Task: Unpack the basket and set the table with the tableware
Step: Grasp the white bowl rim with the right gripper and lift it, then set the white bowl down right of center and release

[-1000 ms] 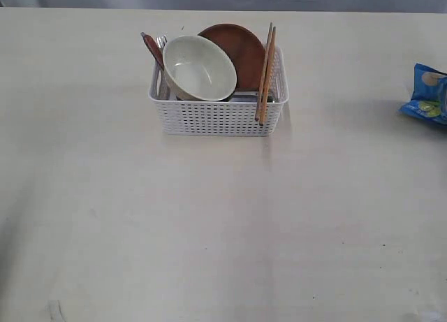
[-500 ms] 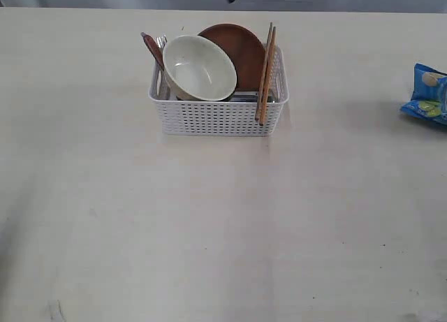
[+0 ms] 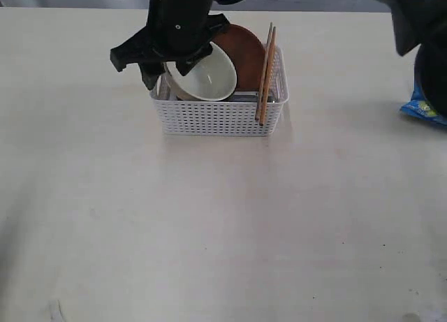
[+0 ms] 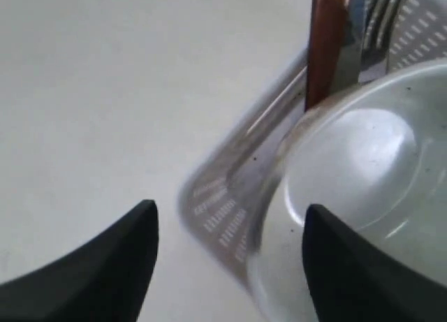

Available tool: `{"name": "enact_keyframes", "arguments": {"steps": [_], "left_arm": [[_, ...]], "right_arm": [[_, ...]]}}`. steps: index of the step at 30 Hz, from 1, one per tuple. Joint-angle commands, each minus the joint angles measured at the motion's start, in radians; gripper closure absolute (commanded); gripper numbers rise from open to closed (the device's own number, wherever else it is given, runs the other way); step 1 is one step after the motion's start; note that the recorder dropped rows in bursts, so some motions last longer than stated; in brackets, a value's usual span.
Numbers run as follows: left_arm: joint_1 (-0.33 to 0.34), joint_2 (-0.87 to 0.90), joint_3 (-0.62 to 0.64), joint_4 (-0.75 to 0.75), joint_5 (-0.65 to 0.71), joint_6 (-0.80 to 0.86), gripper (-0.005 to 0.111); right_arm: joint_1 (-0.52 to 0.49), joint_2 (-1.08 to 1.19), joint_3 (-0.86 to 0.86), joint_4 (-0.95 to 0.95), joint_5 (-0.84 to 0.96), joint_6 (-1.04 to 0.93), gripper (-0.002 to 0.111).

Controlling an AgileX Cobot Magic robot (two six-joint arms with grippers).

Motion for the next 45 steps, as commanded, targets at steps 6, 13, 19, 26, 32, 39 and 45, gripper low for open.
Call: {"name": "enact_keyframes", "arguments": {"steps": [6,13,19,26,32,39,45], "left_arm": [[0.002,-0.003,0.003,-0.011,-0.001,-0.005,0.107],[0.002,-0.003,0.003,-0.011,-0.001,-0.005,0.107],[0.002,-0.003,0.003,-0.011,-0.001,-0.005,0.107],[0.002,-0.003,0.003,-0.011,-0.001,-0.005,0.107],[0.002,-0.003,0.003,-0.011,-0.001,-0.005,0.107],[0.002,-0.003,0.003,-0.011,-0.001,-0.005,0.107],[0.002,-0.003,0.003,-0.011,-0.001,-0.005,0.107]], "right_arm": [[-0.002,0.061,-0.003,-0.127,-0.071,0.031,0.063],[-0.002,0.101,-0.003,-0.137,-0.071,0.000,0.101],[0.000,0.058,-0.003,-0.137,-0.071,-0.076,0.109],[0.002,-0.022,-0.003,-0.137,-0.072,-0.090,0.109],[0.012,-0.090,-0.003,-0.135,-0.057,-0.103,0.109],[0.044,-0.187,-0.003,-0.147,0.047,-0.126,0.109],[0.093,-0.296,-0.003,-0.341,0.183,-0.032,0.109]]}}
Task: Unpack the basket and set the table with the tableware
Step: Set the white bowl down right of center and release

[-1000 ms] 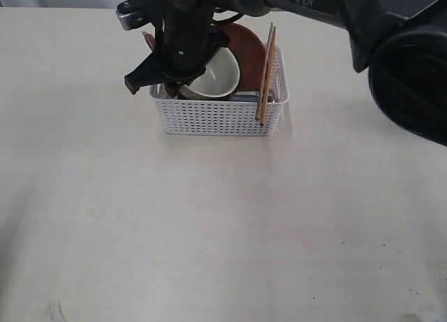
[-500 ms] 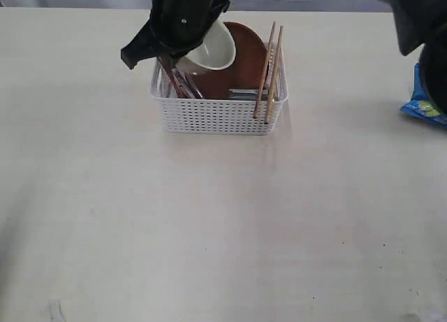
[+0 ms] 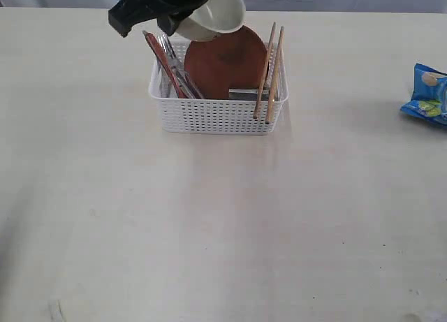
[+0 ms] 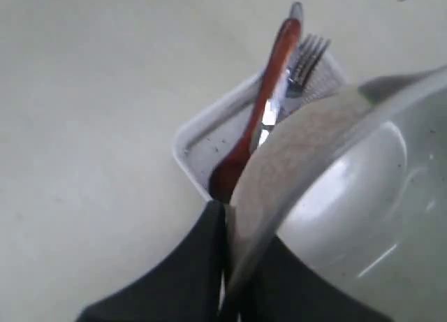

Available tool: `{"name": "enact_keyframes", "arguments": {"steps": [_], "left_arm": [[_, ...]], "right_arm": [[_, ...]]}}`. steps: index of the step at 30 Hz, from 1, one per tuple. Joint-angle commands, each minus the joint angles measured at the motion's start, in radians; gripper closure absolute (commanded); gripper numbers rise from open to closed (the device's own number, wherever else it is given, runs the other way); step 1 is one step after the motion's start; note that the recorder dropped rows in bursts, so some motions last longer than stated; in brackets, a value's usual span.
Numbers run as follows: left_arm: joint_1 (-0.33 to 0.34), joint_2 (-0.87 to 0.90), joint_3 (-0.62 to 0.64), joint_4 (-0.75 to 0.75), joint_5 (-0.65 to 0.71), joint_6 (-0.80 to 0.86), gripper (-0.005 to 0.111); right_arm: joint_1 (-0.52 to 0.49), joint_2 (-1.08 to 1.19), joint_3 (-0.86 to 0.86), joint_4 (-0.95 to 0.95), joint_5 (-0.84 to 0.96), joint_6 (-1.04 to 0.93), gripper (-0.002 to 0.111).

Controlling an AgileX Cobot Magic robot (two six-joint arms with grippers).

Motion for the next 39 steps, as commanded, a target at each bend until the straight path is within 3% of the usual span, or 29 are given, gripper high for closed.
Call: {"name": "enact_keyframes", "arguments": {"steps": [1,6,12,17,24,29,39], "left_arm": [[0.002,-0.003,0.003,-0.011,-0.001,-0.005,0.107],[0.002,-0.003,0.003,-0.011,-0.001,-0.005,0.107],[0.002,-0.003,0.003,-0.011,-0.001,-0.005,0.107],[0.002,-0.003,0.003,-0.011,-0.001,-0.005,0.107],[0.002,-0.003,0.003,-0.011,-0.001,-0.005,0.107],[0.002,-0.003,0.003,-0.011,-0.001,-0.005,0.107],[0.002,-0.003,0.003,-0.011,-0.001,-0.005,0.107]], "right_arm": [[0.028,-0.102,0.003,-0.127,0.063,0.057,0.109],[-0.009,-0.236,0.136,-0.057,0.063,0.074,0.109],[-0.134,-0.477,0.457,-0.057,0.063,0.130,0.109],[-0.161,-0.597,0.712,-0.012,0.063,0.146,0.109],[-0.158,-0.569,0.963,0.003,0.060,0.179,0.109],[-0.156,-0.543,1.092,0.068,-0.184,0.174,0.109],[-0.053,-0.333,1.138,0.066,-0.354,0.159,0.109]]}}
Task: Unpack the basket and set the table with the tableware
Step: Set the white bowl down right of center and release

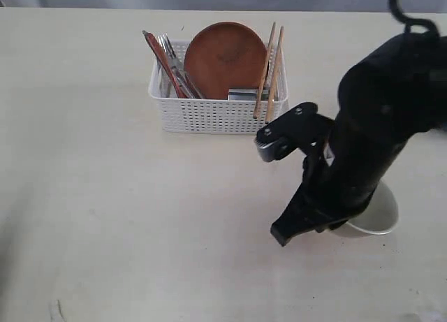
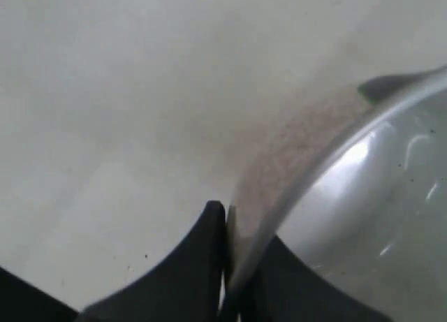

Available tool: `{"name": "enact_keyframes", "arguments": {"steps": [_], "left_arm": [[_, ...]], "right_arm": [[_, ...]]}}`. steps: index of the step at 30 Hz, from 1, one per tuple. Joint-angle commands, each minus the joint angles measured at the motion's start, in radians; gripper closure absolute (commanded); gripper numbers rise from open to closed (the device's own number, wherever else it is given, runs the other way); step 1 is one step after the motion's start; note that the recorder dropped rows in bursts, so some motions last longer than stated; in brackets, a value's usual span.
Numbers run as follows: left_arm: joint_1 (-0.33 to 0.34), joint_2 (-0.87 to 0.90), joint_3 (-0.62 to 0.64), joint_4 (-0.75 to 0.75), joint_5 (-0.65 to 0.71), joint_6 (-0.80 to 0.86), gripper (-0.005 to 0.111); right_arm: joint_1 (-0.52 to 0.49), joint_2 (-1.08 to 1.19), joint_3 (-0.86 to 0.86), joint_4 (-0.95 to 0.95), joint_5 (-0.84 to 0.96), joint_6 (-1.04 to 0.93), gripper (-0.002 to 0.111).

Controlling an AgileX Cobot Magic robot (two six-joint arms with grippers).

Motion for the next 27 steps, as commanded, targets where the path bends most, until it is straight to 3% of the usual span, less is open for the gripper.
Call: {"name": "enact_keyframes", "arguments": {"steps": [1,11,21,23,24,26,27], "left_arm": [[0.000,-0.003,0.003,-0.011,-0.001,-0.005,0.107],[0.000,-0.003,0.003,-0.011,-0.001,-0.005,0.107],[0.000,-0.003,0.003,-0.011,-0.001,-0.005,0.107],[0.000,-0.003,0.003,-0.011,-0.001,-0.005,0.107],[0.000,-0.003,0.003,-0.011,-0.001,-0.005,0.107],[0.000,-0.003,0.003,-0.011,-0.001,-0.005,0.107],[0.000,-0.003,0.003,-0.011,-0.001,-0.005,0.107]], "right_arm": [[0.008,0.092,0.000,-0.010,-0.089,0.002,0.109],[0.008,0.134,-0.028,0.008,-0.196,-0.030,0.108],[0.032,0.179,-0.046,0.030,-0.087,-0.055,0.107],[0.054,0.181,-0.048,0.024,-0.078,-0.063,0.089],[0.057,0.181,-0.048,0.024,-0.076,-0.063,0.067],[0.057,0.181,-0.064,0.024,-0.071,-0.056,0.040],[0.057,0.181,-0.082,0.024,-0.056,-0.056,0.038]]}}
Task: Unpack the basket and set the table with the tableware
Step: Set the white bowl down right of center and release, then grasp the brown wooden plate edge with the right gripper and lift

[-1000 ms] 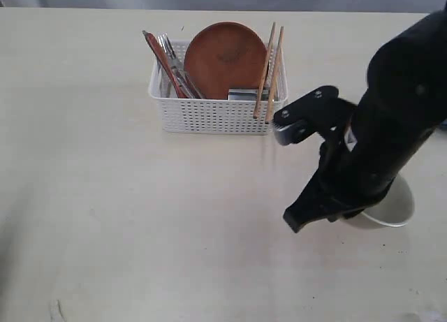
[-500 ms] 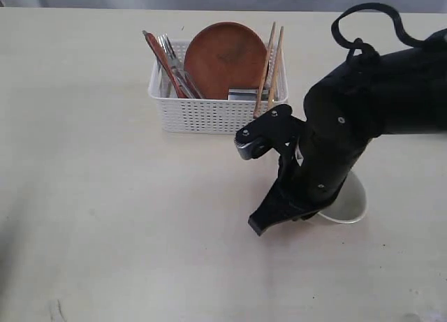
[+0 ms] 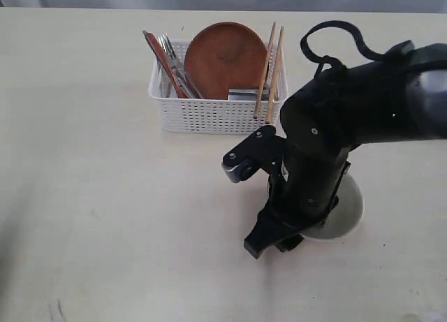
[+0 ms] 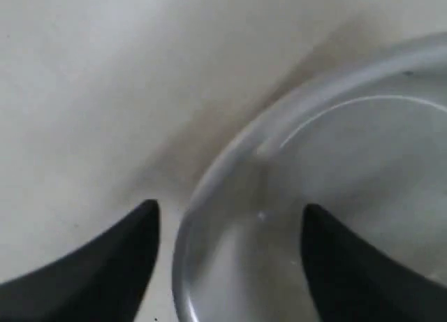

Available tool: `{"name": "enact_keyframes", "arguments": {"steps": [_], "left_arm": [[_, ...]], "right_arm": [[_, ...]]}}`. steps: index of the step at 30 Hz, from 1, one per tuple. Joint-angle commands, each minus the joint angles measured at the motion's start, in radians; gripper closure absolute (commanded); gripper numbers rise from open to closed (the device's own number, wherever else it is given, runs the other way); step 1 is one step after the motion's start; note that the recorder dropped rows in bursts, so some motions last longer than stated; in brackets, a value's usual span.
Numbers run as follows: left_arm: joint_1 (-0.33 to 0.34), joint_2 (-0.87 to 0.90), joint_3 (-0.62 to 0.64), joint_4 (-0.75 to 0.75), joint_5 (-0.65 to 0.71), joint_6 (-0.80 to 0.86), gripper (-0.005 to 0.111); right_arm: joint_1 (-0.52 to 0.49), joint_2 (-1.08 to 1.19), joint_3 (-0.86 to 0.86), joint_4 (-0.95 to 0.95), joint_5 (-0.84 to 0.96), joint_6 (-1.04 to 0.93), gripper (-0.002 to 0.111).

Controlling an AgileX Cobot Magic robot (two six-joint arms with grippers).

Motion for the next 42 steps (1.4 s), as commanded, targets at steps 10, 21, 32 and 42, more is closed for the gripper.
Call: {"name": "enact_keyframes", "arguments": {"steps": [10,21,32,42], "left_arm": [[0.000,-0.003,0.003,-0.011,-0.002,-0.005,0.107],[0.000,-0.003,0.003,-0.011,-0.002,-0.005,0.107],[0.000,-0.003,0.003,-0.011,-0.002,-0.005,0.107],[0.000,-0.003,0.003,-0.011,-0.002,-0.005,0.107]], "right_arm": [[-0.001,-0.019,-0.261,-0.015,0.301,-0.013,0.043],[-0.001,-0.106,-0.502,0.000,0.289,-0.048,0.064],[-0.140,0.097,-0.890,0.051,0.287,0.063,0.073],[-0.304,0.350,-1.122,0.218,0.287,-0.318,0.073]]}}
